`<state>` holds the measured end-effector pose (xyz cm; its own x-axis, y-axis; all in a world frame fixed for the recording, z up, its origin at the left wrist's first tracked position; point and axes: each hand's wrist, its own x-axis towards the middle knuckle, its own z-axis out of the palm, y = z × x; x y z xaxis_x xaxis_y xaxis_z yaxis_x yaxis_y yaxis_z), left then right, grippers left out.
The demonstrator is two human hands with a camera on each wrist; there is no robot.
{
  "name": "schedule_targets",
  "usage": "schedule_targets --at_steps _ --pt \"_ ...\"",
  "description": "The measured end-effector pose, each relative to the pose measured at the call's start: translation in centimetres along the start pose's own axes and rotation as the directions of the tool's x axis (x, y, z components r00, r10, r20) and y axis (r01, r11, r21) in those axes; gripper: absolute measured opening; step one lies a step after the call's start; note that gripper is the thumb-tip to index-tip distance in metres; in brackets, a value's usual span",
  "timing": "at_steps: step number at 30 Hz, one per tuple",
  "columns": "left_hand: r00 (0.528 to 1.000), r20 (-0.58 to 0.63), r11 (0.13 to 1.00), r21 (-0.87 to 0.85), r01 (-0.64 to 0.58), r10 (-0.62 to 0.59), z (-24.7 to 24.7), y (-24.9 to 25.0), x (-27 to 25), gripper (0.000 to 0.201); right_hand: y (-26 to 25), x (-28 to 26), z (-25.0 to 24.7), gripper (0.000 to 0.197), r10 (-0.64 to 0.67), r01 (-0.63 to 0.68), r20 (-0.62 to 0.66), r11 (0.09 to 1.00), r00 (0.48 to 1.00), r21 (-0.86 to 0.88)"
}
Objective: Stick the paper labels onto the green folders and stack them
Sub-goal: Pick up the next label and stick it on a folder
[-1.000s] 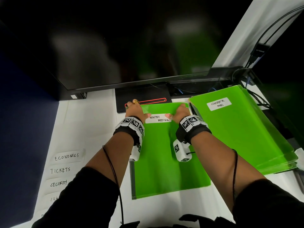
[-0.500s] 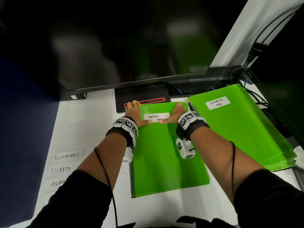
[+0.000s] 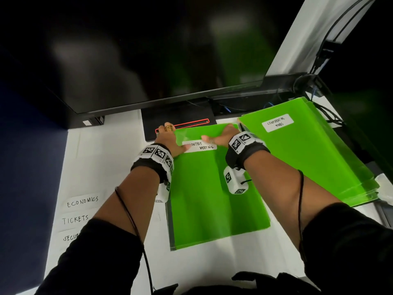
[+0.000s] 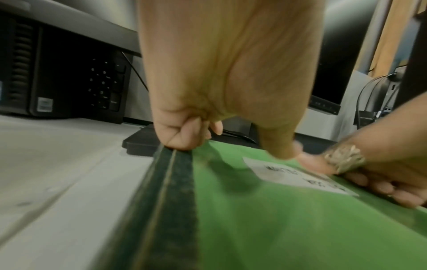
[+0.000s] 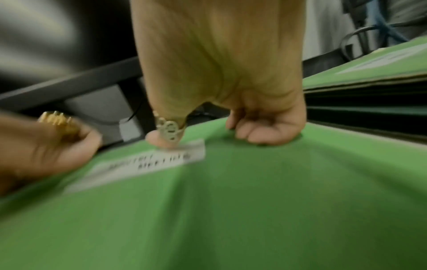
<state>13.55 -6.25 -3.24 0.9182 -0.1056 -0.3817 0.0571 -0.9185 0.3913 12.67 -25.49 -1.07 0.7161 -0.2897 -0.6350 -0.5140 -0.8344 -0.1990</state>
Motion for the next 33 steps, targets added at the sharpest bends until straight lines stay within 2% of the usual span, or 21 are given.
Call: schedule_targets --at_steps 1,4,6,11,15,20,24,27,29,33 --pt "1.000 -0.009 1.000 0.020 0.023 -0.022 0.1 0.4 -0.2 0.108 -0.1 -0.1 0.5 0.117 -0.012 0.011 -0.043 1.000 0.999 -0.004" --pt "0.995 -0.084 0.996 0.066 0.066 -0.060 0.3 1.6 -0.8 0.124 -0.2 -0.2 1.2 0.114 -0.036 0.032 -0.128 0.999 0.991 -0.029" --pt "0.991 -0.105 0.992 0.083 0.091 -0.082 0.5 2.1 -0.8 0.123 -0.1 0.3 1.1 0.106 -0.031 0.028 -0.138 0.999 0.990 -0.019" --pt "0.990 -0.045 0.985 0.102 0.136 -0.132 0.1 3.0 -0.6 0.116 0.1 0.6 0.7 0.079 -0.062 0.062 -0.141 0.998 0.988 -0.005" --pt "0.984 -0.050 0.980 0.097 0.174 -0.169 -0.4 2.7 0.2 0.099 0.3 1.0 0.7 0.071 -0.063 0.061 -0.150 0.998 0.987 -0.015" --pt "0.979 -0.068 0.980 0.050 0.194 -0.190 -0.5 2.2 0.3 0.078 0.6 1.5 0.8 0.080 -0.060 0.059 -0.124 0.998 0.991 -0.011" --pt "0.978 -0.052 0.978 0.028 0.205 -0.204 -0.4 2.2 0.1 0.081 1.0 1.3 0.8 0.081 -0.072 0.072 -0.083 0.997 0.994 -0.014" --pt "0.982 -0.055 0.982 0.036 0.183 -0.181 -0.1 2.3 -0.7 0.076 1.3 1.0 0.7 0.090 -0.080 0.080 -0.027 0.997 0.996 -0.005" --pt "0.985 -0.040 0.984 0.053 0.172 -0.170 -0.3 2.3 -1.1 0.080 1.4 0.8 0.5 0.100 -0.079 0.079 0.013 0.996 0.997 -0.045" --pt "0.990 0.042 0.985 0.112 0.131 -0.136 -0.7 2.4 -1.3 0.109 0.7 0.7 0.4 0.113 -0.086 0.089 0.039 0.994 0.996 -0.068"
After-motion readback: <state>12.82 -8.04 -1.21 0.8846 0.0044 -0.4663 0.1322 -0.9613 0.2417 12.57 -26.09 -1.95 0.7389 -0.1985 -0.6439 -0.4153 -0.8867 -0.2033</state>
